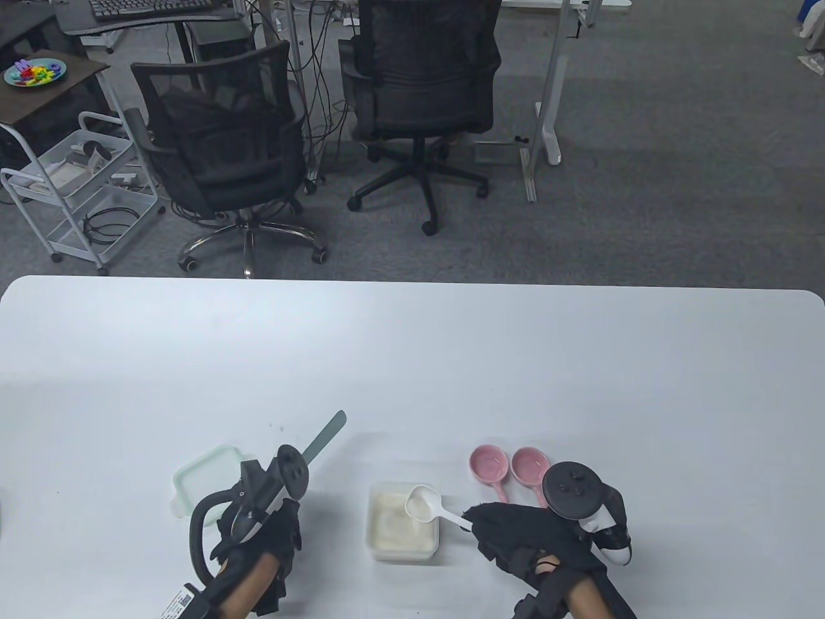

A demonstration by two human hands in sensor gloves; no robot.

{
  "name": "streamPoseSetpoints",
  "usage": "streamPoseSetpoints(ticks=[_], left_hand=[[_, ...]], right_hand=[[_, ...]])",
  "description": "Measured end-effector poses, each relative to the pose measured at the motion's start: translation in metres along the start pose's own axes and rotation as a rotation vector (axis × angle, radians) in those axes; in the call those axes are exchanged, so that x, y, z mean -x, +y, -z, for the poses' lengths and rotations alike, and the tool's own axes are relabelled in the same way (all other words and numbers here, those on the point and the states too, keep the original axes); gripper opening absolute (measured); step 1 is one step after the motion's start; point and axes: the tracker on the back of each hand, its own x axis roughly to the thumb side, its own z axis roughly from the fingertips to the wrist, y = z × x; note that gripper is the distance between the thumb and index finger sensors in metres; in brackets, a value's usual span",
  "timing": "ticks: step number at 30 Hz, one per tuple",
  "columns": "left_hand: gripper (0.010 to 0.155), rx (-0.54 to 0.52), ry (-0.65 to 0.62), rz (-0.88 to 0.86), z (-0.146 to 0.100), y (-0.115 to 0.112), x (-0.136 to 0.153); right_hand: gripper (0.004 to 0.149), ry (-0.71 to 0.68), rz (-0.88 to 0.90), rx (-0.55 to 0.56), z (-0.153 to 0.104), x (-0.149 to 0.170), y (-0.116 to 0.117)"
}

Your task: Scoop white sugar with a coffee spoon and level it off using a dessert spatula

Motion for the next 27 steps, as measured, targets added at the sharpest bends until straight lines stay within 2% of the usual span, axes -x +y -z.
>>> streamPoseSetpoints(ticks=[10, 22, 27], left_hand=[[0.056, 0.044, 0.040, 0.097, 0.003, -0.015, -0.011], [0.058, 0.076, 0.079, 0.149, -0.002, -0.013, -0.012], [0.074, -0.095, -0.011, 0.053, -0.020, 0.004, -0.012]], right_hand=[[0.045, 0.011, -0.021, -0.006, 0.001, 0.000, 0.002], [0.046, 0.012, -0.025, -0.011, 0.002, -0.001, 0.004], [0.046, 0.010, -0.022, -0.011, 0.002, -0.001, 0.004]])
